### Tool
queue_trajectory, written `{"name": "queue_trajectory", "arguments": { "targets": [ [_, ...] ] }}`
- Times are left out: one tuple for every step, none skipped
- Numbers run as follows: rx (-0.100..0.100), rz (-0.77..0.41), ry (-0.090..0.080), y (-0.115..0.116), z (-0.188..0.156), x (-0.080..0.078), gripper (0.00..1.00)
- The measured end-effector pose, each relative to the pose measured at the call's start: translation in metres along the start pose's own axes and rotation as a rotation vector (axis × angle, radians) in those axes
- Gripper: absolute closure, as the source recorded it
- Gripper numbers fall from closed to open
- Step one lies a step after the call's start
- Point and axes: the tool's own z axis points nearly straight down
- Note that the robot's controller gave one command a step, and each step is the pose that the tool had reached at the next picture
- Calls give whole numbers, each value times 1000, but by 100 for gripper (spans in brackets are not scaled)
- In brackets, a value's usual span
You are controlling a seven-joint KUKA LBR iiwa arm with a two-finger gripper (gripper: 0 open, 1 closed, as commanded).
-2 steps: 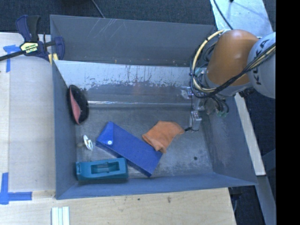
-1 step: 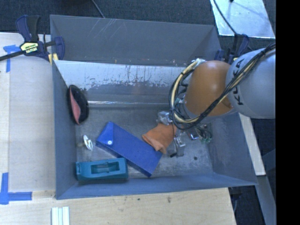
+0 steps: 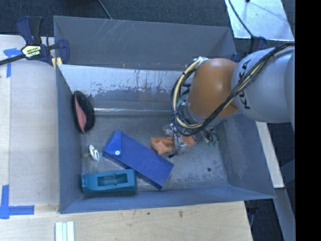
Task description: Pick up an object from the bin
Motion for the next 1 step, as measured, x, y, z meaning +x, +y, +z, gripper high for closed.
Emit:
{"name": "queue_trajectory", "arguments": {
  "targets": [
    [0,0,0,0,0,0,100]
  ]
}}
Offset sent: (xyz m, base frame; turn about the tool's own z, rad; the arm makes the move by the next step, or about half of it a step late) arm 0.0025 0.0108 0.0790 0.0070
